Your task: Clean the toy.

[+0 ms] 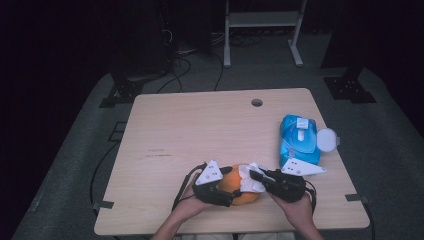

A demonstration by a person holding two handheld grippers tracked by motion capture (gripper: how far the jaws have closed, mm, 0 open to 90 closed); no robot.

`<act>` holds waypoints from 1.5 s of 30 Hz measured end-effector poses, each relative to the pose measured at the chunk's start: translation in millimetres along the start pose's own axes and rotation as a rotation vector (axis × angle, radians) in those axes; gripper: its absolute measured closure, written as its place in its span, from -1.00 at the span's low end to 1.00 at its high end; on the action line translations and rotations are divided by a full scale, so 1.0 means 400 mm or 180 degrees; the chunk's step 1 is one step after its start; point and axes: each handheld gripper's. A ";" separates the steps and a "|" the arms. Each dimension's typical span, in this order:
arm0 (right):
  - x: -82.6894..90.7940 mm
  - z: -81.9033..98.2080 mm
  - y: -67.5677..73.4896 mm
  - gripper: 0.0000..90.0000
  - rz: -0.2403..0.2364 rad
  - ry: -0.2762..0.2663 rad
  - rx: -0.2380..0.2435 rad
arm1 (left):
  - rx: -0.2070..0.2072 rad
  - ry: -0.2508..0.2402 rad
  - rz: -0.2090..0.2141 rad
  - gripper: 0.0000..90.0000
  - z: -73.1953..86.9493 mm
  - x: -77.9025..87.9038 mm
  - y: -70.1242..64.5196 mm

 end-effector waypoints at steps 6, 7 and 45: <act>-0.012 -0.003 0.017 0.78 -0.0137 -0.0007 -0.0060 | -0.0211 -0.0009 -0.0154 -0.39 -0.007 0.004 -0.010; -0.011 -0.007 0.015 0.78 -0.0132 -0.0046 -0.0072 | -0.0301 -0.0077 -0.0241 -0.31 -0.016 0.009 -0.015; 0.016 0.053 -0.066 0.73 0.0089 0.0785 -0.0224 | 0.0043 0.0291 0.0458 -0.41 -0.011 0.039 -0.012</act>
Point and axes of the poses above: each handheld gripper's, and its own axes: x roughly backward along the jaws, z roughly out of its underside, y roughly to its left, and after that the axes turned 15 degrees about -y, right-handed
